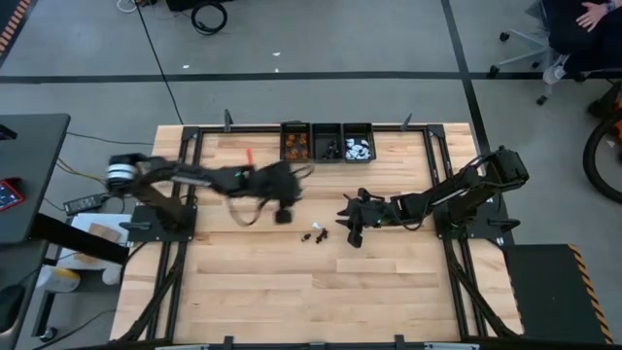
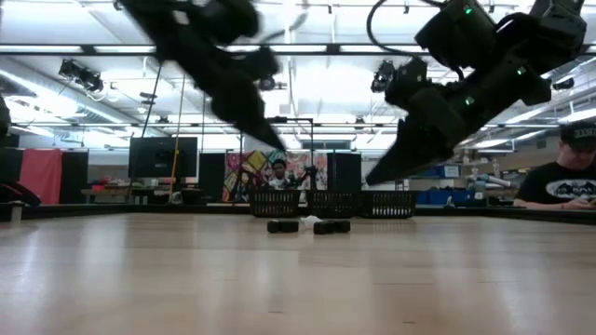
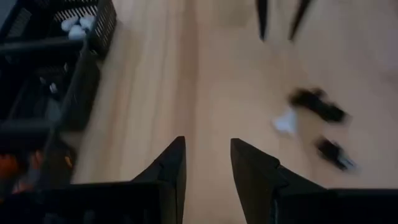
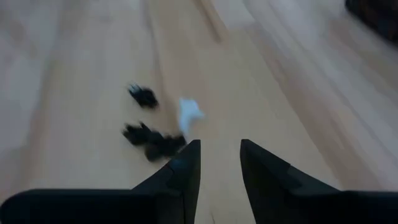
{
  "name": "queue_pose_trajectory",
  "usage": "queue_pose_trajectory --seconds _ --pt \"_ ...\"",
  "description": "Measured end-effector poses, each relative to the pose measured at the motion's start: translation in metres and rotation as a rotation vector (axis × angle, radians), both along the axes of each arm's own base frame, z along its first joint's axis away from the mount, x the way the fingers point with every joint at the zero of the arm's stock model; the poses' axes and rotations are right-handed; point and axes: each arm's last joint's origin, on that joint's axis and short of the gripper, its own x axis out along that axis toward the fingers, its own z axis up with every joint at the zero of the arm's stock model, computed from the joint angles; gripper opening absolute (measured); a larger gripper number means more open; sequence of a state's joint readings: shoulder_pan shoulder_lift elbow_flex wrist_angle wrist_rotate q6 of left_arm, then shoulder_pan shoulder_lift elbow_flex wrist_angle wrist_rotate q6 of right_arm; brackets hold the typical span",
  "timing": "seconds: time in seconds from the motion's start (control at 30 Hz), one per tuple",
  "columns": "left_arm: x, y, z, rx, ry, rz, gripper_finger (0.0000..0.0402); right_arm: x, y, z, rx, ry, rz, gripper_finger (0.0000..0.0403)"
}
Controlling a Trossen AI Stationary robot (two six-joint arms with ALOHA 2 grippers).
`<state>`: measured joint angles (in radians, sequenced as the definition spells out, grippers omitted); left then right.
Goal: Sort game pieces by color
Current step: Put the white game piece into the right black basket
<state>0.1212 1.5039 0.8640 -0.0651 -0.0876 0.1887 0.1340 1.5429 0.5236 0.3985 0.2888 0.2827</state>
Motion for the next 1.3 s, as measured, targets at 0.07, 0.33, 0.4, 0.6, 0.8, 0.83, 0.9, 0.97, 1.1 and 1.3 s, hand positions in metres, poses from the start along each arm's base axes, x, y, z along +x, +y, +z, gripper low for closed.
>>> queue_pose_trajectory --seconds 0.07,0.33,0.4,0.6,0.8,0.83,0.9,0.97,1.1,1.3 --pt "-0.019 -0.015 -0.004 -0.032 -0.031 -0.005 0.0103 0.003 0.000 0.004 -0.035 -0.046 0.030 0.0118" --pt "-0.076 -0.047 -0.026 -0.126 -0.197 -0.045 0.0103 0.010 0.002 0.018 -0.107 -0.190 0.094 0.0119" --pt "-0.085 -0.051 -0.029 -0.143 -0.204 -0.050 0.0103 0.011 0.003 0.020 -0.118 -0.204 0.106 0.0120" --pt "-0.097 -0.055 -0.030 -0.098 -0.226 -0.023 0.0103 0.021 0.004 0.020 -0.125 -0.220 0.110 0.0136" --pt "-0.099 -0.057 -0.027 -0.073 -0.236 -0.030 0.0103 0.049 0.010 0.012 -0.165 -0.183 0.148 0.0165" --pt "-0.099 -0.057 -0.027 -0.071 -0.230 -0.031 0.0103 0.053 0.011 0.011 -0.174 -0.183 0.156 0.0170" --pt "-0.099 -0.057 -0.027 -0.071 -0.230 -0.031 0.0103 0.057 0.013 0.009 -0.186 -0.176 0.165 0.0181" --pt "-0.099 -0.057 -0.027 -0.069 -0.229 -0.033 0.0103 0.059 0.013 0.008 -0.188 -0.165 0.167 0.0191" --pt "-0.099 -0.057 -0.026 -0.048 -0.235 -0.048 0.0103 0.056 0.016 0.005 -0.156 -0.132 0.175 0.0214" --pt "-0.099 -0.057 -0.026 -0.029 -0.235 -0.061 0.0103 0.054 0.030 -0.011 -0.154 -0.078 0.225 0.0236"
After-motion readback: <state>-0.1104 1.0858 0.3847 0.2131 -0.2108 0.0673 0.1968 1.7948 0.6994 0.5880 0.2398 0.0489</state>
